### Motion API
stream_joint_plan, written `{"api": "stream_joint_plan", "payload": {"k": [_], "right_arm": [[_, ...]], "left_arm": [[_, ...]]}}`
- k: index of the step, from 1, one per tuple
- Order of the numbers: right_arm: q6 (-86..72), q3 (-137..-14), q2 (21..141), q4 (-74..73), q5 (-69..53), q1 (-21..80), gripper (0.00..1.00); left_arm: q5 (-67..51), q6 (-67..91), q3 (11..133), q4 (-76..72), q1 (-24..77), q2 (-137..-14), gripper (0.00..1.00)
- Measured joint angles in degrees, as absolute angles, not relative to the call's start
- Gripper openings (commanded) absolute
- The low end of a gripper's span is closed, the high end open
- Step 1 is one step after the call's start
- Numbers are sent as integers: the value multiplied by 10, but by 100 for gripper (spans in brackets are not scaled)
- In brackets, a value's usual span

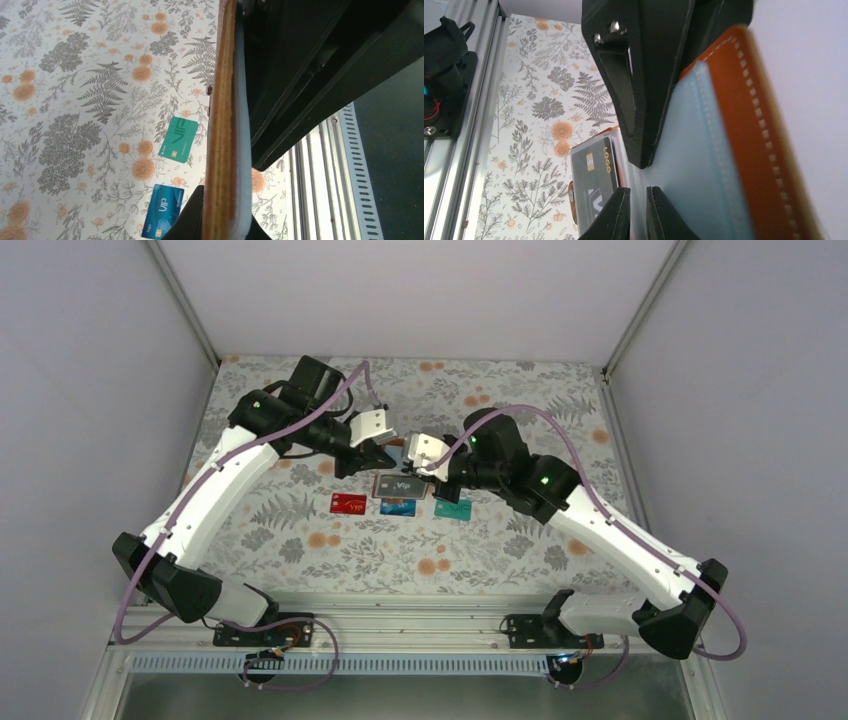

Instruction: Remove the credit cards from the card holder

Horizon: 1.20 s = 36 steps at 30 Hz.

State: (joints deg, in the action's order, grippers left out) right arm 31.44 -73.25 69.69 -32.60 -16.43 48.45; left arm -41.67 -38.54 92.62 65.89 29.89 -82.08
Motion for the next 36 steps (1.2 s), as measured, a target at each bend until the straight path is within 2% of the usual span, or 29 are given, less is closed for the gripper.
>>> {"api": "stream_joint_plan", "payload": {"k": [4,11,30,36], "right_arm": [[311,-721,700,-325,-182,483,22],[318,-721,716,-328,-201,479,25],[369,-728,769,-355,-205,497,27],[376,-722,762,-356,-189,510,31]], "left_arm": [[-423,-385,926,659,299,-821,2],[-424,-384,926,671,298,-821,2],[-390,-371,925,706,293,-823,2],[-382,-359,924,703,294,-823,2]]}}
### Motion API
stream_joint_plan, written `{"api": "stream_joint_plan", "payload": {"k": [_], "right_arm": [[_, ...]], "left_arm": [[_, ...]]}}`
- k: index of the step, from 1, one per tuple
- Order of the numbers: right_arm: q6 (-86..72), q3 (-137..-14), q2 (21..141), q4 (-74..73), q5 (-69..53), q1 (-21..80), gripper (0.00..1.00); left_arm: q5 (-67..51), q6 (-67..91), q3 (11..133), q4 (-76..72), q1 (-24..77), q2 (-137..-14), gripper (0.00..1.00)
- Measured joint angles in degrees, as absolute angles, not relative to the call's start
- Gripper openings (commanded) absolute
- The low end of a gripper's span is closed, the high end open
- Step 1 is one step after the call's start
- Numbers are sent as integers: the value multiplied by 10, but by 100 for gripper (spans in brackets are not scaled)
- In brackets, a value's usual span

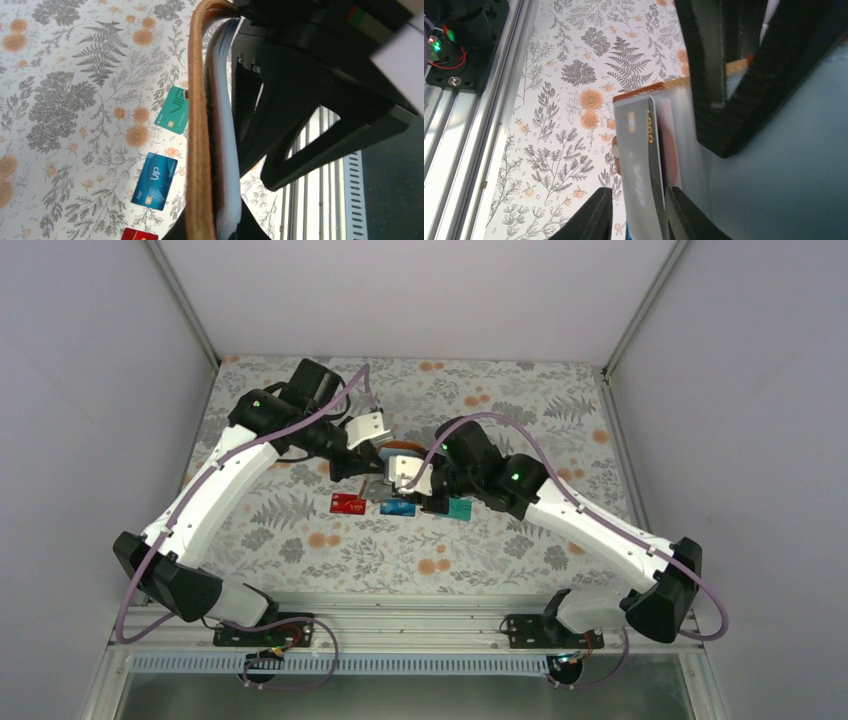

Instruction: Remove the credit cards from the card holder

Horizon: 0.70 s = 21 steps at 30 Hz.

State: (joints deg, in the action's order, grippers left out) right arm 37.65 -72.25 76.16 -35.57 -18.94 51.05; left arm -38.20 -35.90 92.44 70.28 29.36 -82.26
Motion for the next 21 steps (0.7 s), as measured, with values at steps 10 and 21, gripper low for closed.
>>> {"api": "stream_joint_plan", "payload": {"k": [10,21], "right_arm": [[364,-678,714,-326,-115,562,31],[361,-675,702,-320,-67,597,33]], "left_arm": [[-388,-351,924,675,298,-833,2],[-420,-352,924,652,298,-832,2]]}}
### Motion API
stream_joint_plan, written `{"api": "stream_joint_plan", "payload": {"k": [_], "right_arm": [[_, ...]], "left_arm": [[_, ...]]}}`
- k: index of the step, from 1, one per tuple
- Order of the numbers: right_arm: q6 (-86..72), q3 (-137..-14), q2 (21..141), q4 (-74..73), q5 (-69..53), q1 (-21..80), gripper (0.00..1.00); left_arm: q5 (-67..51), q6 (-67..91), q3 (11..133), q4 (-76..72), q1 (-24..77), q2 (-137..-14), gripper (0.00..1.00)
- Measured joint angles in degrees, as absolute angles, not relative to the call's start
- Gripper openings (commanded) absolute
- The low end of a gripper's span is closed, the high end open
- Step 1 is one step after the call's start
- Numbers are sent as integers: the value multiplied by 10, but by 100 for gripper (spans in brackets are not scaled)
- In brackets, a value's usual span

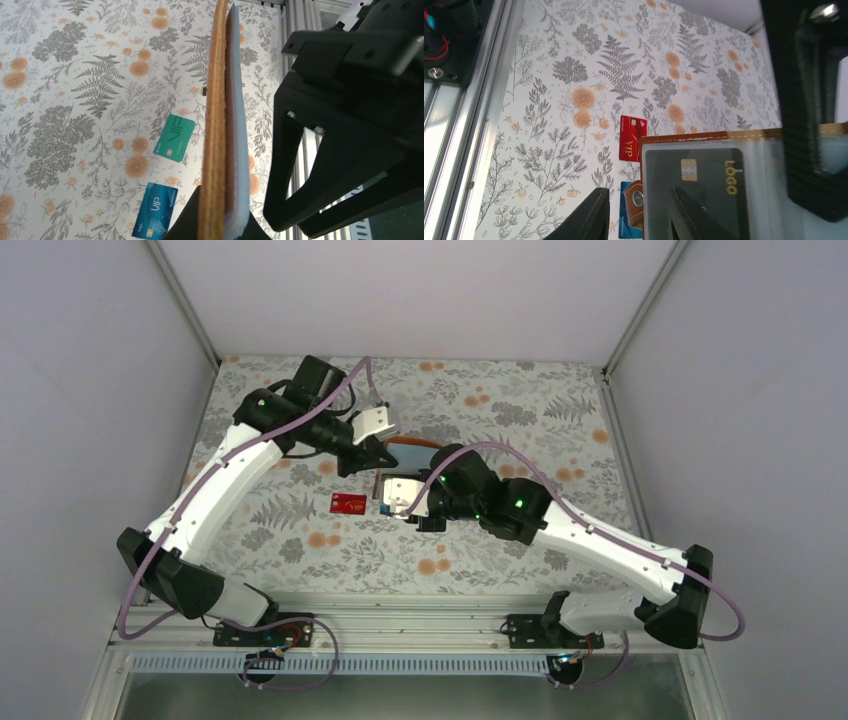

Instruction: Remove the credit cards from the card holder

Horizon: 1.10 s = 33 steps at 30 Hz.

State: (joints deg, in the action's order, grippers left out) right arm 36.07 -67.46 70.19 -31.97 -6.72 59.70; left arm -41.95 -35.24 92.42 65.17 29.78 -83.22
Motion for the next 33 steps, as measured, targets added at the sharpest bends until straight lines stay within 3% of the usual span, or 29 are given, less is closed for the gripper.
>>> {"api": "stream_joint_plan", "payload": {"k": [7,15,33], "right_arm": [[360,-670,705,-312,-54,604,55],[360,-639,638,-274,-54,602,59],[358,-641,687,-291,-23,597,60]], "left_arm": [[-432,-358,921,653,298,-828,2],[-442,-360,918,653,298,-822,2],[-453,-372,918,657,298,-822,2]]}}
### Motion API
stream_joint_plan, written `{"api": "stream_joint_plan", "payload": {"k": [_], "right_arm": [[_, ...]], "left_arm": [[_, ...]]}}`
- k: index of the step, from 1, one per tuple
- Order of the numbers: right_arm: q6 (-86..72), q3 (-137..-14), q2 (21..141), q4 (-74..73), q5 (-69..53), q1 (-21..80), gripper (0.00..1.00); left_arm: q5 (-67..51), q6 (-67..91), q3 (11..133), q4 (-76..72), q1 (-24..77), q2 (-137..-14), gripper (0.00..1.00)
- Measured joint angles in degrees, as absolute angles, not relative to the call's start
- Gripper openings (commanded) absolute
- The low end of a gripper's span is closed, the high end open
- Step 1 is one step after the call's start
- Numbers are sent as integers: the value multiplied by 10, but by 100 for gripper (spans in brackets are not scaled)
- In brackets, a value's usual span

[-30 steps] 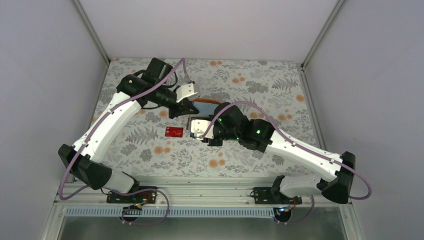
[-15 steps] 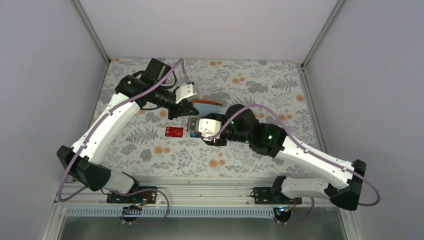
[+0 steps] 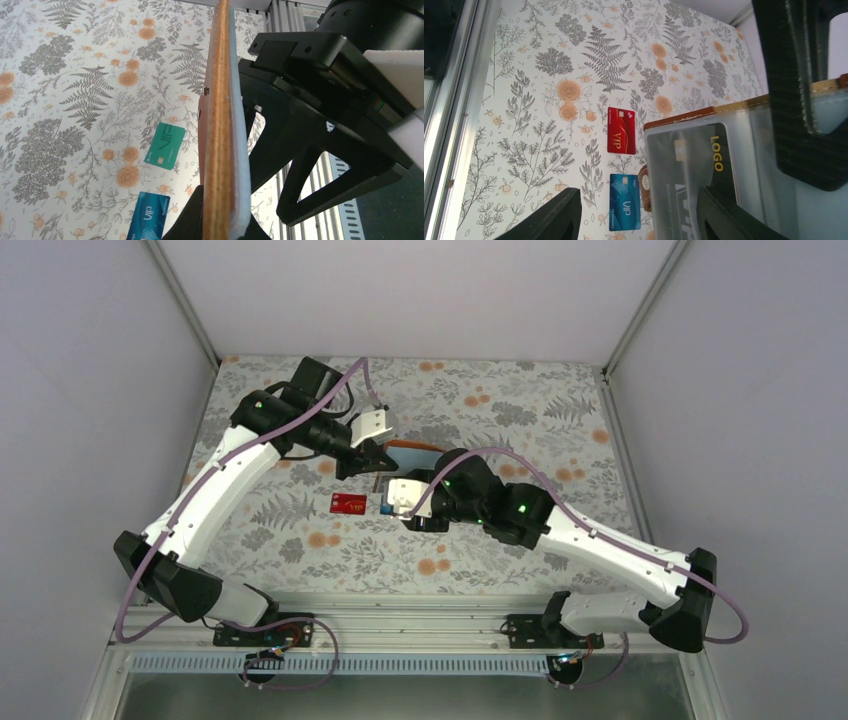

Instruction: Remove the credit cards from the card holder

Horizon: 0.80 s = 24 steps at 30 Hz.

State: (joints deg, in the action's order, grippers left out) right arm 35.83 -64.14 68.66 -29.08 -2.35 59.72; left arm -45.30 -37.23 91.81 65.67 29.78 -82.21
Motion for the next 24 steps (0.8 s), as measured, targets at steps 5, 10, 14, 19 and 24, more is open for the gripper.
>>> {"api": "stream_joint_plan", "payload": {"k": [5,10,14,19,24], "right_arm": [[359,-647,694,-296,-21,597,64],[363,-648,679,-290,-17,597,65],[367,-655,672,-281,-10,597,64],[368,-655,677,-281,-9,596,59],[371,-656,690,-285,-19,596,56]], "left_arm": [[-453,-375,918,657,298,-822,3],[-453,-378,918,657,298,-822,2],[-456,-379,918,657,298,-822,2],[-456,-380,918,657,298,-822,2],[-452,-379,918,664,298,-822,2]]}}
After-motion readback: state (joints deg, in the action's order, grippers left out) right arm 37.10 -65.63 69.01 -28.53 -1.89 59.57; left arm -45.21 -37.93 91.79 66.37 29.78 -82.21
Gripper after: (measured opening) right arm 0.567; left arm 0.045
